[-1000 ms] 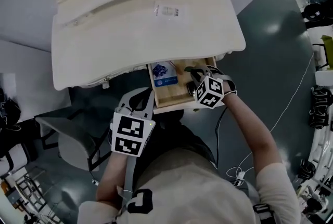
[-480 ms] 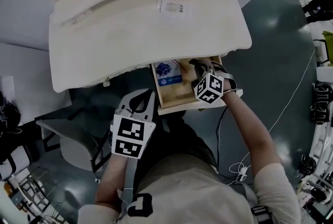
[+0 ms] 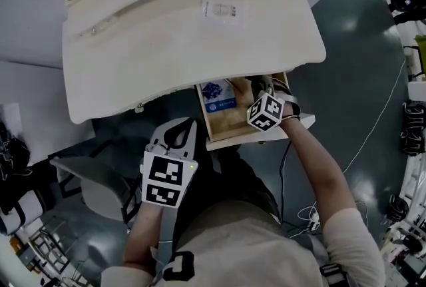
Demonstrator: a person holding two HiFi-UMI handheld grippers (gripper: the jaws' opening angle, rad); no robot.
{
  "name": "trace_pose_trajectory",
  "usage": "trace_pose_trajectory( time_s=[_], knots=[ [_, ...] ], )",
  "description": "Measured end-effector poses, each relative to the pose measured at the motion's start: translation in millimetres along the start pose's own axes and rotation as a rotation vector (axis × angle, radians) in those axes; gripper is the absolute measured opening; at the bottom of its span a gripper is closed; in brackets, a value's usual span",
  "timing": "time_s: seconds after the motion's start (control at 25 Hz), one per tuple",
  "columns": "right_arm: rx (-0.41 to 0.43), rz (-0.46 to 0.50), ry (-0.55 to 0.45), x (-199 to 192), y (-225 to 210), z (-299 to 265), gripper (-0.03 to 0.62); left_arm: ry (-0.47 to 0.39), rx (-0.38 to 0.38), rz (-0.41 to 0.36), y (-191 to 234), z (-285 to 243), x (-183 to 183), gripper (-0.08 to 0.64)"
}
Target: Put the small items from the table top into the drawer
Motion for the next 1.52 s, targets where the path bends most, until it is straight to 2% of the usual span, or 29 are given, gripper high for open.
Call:
trace_pose_trajectory(
  time_s=[0.44,0.8,0.84,0.92,1.12,1.28,1.52],
  knots=[
    [-0.040,0.018,0.021,9.8,9.7,-15.4,0.041,0.015,0.002,0.008,6.8,0.8,-5.8,0.057],
    [-0.001,-0.010,0.029,13.1,14.4,-16.4,0.044,0.011,0.009,0.015,8.0,4.9,-9.3,0.057],
    [0.012,-0.016,0.027,12.9,14.7,-15.5,0.058,0.009,0.009,0.016,7.9,5.0,-9.1,0.057],
    [0.045,-0.027,0.020,12.4,15.7,-13.1,0.143,0.005,0.008,0.015,7.5,5.1,-8.8,0.057],
    [0.108,-0.035,-0.006,12.3,19.8,-2.6,0.147,-0.009,0.009,0.015,6.7,7.0,-6.7,0.057],
    [0.181,-0.097,-0.033,14.2,20.7,11.8,0.172,-0.011,0.015,0.015,7.3,9.9,-3.3,0.058],
    [0.182,-0.233,-0.098,17.9,3.0,44.1,0.172,-0.013,0.029,0.029,9.6,12.3,2.1,0.057]
  ],
)
Point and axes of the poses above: the fingertips, and each gripper's own axes: z backward along the fingers, y to its left, x out of its top, the point moved 10 cm from there along z, backward along the fingers, and after that the axes turned 8 degrees about y, right-handed, at the moved point
